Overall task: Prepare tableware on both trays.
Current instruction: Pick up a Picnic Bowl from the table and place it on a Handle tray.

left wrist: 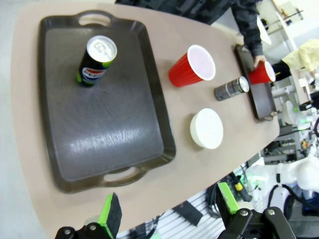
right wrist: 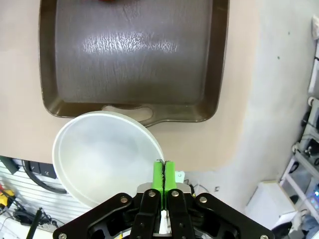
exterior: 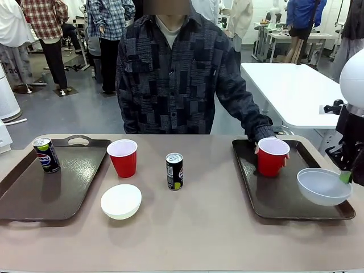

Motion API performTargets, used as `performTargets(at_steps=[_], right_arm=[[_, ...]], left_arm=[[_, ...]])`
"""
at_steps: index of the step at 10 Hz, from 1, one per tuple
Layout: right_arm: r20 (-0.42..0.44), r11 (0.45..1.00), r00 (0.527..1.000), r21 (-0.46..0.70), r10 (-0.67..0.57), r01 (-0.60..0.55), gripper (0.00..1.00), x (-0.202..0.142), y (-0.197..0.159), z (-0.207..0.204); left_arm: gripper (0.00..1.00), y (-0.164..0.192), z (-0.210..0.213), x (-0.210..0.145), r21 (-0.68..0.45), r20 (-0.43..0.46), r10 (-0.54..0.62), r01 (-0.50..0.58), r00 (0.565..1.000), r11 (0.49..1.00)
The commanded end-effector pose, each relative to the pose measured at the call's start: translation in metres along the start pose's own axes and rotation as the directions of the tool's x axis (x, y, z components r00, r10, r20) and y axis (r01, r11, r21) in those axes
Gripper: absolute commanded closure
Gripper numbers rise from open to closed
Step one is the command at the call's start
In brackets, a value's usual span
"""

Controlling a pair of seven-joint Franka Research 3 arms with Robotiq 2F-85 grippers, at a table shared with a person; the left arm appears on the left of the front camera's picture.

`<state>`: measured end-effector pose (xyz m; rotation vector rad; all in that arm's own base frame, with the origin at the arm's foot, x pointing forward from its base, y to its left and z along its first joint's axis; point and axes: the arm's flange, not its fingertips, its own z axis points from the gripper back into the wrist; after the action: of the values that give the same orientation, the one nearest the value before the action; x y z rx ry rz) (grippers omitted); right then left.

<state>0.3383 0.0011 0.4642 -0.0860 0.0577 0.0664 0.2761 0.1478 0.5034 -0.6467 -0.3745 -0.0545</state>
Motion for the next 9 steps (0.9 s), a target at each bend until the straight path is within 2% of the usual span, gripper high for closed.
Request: performTargets(at_steps=[1, 3, 5, 9], right_arm=[[0.009, 1.0, 1.0, -0.001, 0.025, -0.025, 0.99, 0.01, -0.002, -0.004], [0.049, 0.998, 0.998, 0.056, 0.029, -0.031, 0.99, 0.027, -0.002, -0.011], [0.039, 0.995, 0.999, 0.098, 0.023, -0.027, 0.99, 0.046, -0.004, -0.029], [0.049, 0.995, 0.999, 0.103, -0.019, 0.014, 0.99, 0.076, -0.007, -0.068]], left_arm=[[0.0, 0.0, 0.001, 0.0, -0.011, 0.005, 0.006, -0.006, 1.0, 1.0], [0.0, 0.0, 0.001, 0.0, -0.011, 0.005, 0.006, -0.006, 1.0, 1.0], [0.0, 0.0, 0.001, 0.0, -0.011, 0.005, 0.006, -0.006, 1.0, 1.0], [0.0, 0.0, 0.001, 0.0, -0.011, 0.005, 0.006, -0.006, 1.0, 1.0]])
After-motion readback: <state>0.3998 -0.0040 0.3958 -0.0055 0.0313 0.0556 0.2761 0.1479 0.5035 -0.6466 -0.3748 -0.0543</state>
